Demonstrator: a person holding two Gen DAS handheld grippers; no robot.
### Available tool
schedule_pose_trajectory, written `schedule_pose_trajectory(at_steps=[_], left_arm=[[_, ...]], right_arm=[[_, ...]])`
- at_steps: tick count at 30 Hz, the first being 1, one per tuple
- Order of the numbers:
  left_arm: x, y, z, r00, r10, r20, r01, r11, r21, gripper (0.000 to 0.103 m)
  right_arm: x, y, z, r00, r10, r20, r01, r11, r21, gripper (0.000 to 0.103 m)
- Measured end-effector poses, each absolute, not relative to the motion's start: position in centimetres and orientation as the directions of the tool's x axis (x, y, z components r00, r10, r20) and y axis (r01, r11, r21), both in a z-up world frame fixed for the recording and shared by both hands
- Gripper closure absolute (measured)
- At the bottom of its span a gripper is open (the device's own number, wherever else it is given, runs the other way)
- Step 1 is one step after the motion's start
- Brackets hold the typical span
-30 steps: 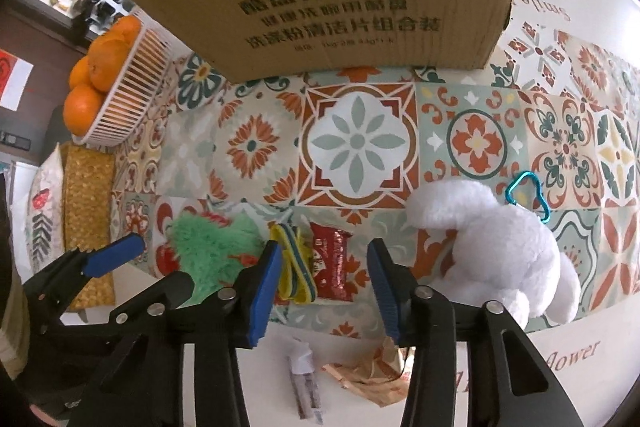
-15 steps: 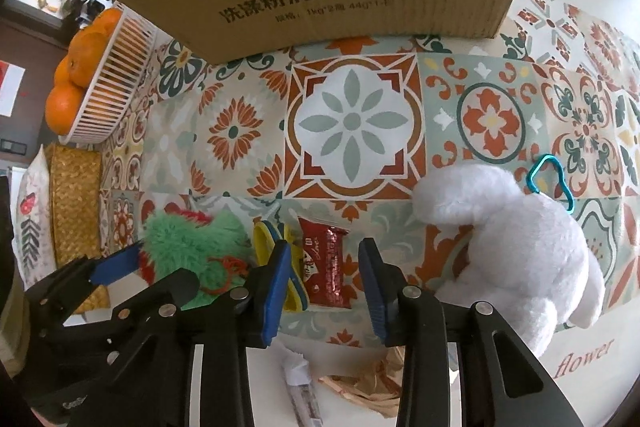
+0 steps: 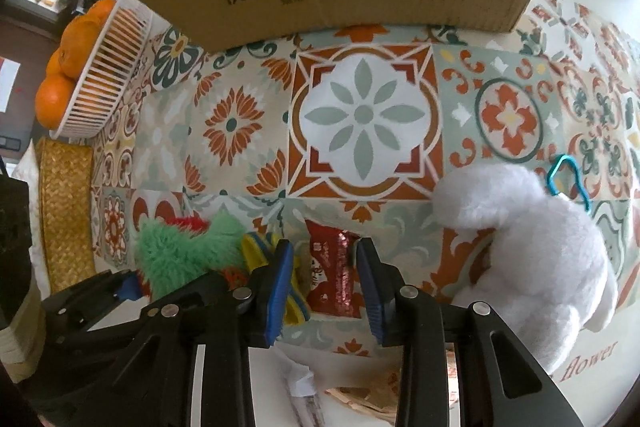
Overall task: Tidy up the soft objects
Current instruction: 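Grasp the green-red fuzzy plush with the left tool while the right tool grasps the red snack packet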
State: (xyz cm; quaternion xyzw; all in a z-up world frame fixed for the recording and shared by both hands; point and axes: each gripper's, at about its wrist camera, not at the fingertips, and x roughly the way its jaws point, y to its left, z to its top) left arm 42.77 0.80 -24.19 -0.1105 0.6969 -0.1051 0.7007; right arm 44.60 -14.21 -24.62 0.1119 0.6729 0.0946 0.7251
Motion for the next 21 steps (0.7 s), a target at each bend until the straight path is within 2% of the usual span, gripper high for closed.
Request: schedule_pose_trajectory(at_steps=[5, 11, 21], left_arm=[[42.6, 0.6, -24.6, 0.011, -0.309, -0.951, -0.014, 0.951, -0.309, 0.059], [42.2, 1.0, -23.8, 0.031, -0.321, -0.947, -0.010, 0.947, -0.321, 0.063], [41.2, 0.6, -19.5, 0.168, -0.284, -0.944, 0.050, 0.959, -0.280, 0.064]], right_arm=[[44.3, -13.9, -25.2, 0.083, 0.271, -0.959, 0.019, 0.962, 0.273, 0.078], [44.2, -14.4, -24.8, 0.095, 0.268, -0.959, 0.027, 0.962, 0.271, 0.079], [42.7, -15.6, -21.1, 0.192, 0.251, -0.949, -0.003, 0.967, 0.255, 0.079]])
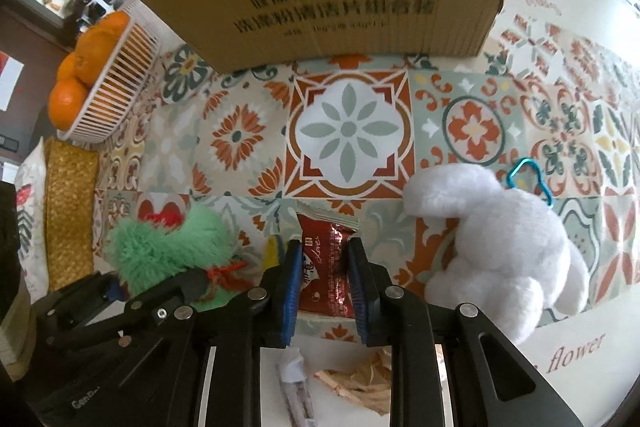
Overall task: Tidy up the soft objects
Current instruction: 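Grasp the green-red fuzzy plush with the left tool while the right tool grasps the red snack packet, then carry the fuzzy plush and red snack packet with both tools over the box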
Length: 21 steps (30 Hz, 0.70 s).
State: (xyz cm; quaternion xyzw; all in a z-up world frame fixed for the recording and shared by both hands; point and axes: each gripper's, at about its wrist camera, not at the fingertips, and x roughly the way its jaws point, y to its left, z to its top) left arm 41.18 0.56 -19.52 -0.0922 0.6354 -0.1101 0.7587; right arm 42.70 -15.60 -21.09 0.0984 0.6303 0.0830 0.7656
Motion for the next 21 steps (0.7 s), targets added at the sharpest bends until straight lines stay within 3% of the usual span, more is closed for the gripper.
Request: schedule_pose_trajectory(at_steps=[21], left_arm=[[40.1, 0.2, -10.9, 0.437, -0.235, -0.868, 0.121, 0.972, -0.202, 0.063]], right_arm=[[40.7, -16.4, -12.7, 0.397, 0.262, -0.880, -0.070, 0.964, 0.255, 0.079]])
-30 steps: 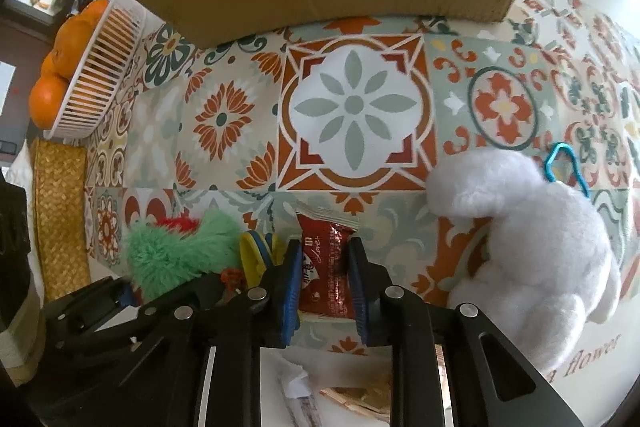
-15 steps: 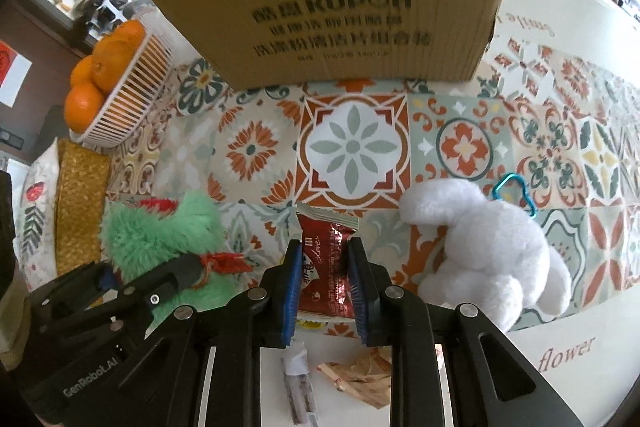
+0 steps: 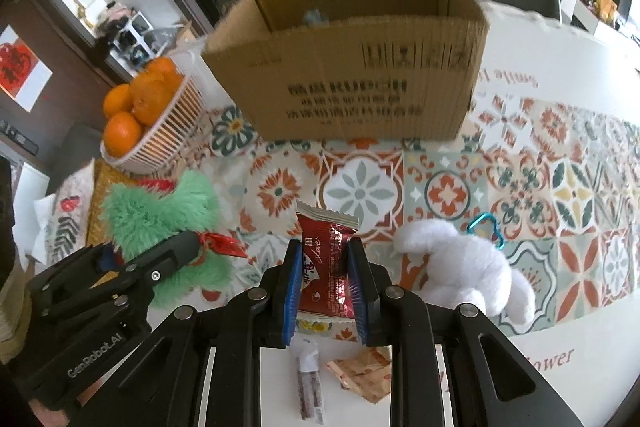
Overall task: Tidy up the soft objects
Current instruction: 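Carry the fuzzy plush and red snack packet with both tools over the box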
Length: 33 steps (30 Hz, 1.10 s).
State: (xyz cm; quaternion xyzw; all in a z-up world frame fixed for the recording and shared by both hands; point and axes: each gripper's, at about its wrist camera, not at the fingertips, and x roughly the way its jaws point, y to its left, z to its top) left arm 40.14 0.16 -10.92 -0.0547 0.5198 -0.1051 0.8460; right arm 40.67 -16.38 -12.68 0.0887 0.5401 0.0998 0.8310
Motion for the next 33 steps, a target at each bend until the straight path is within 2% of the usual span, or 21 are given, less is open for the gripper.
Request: schedule_pose_trajectory(at_steps=[20, 33], left_arm=[[40.8, -1.7, -2.7, 0.609, -0.262, -0.749, 0.196, 0.964, -0.178, 0.063], [43.2, -3.1, 0.3, 0.651, -0.279, -0.706, 0.231, 0.959, -0.166, 0.063]], right_arm=[[40.1, -17.9, -4.3, 0.597, 0.273, -0.754, -0.109, 0.959, 0.261, 0.079], [42.1, -19.2, -0.8, 0.666, 0.272, -0.694, -0.117, 0.958, 0.263, 0.079]])
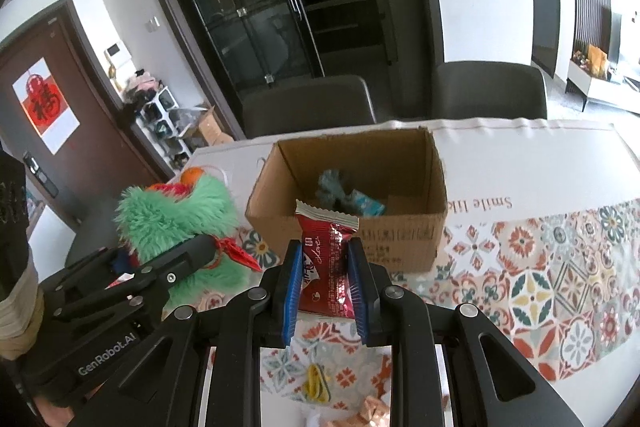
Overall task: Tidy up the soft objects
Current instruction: 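Carry the fuzzy plush and red snack packet with both tools over the box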
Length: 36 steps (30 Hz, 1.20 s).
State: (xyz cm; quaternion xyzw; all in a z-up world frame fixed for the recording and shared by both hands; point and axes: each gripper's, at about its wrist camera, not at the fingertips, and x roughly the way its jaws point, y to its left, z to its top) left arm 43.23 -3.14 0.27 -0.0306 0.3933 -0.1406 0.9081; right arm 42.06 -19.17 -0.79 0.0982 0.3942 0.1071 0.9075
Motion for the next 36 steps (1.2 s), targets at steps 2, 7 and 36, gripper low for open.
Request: schedule_pose_trajectory(at_steps=[2, 7, 36], left_arm=[[43.7, -3.3, 0.5, 0.654, -0.280, -0.703, 0.234, 0.958, -0.164, 0.063], [44.8, -4.0, 1.1, 0.665, -0.278, -0.693, 0.242, 0.958, -0.153, 0.063], [54.8, -6.7, -2.6, 0.583, -0.231, -0.779, 0.251, 0.963, -0.097, 0.061]], right_arm=[[42.5, -19.3, -0.4, 0.672, 0.273, -0.689, -0.120, 0.958, 0.262, 0.079], [43.7, -19.8, 0.2, 0.684, 0.272, -0.677, -0.123, 0.958, 0.261, 0.079], [55.2, -21.2, -3.5, 0.594, 0.251, -0.764, -0.105, 0.966, 0.236, 0.079]])
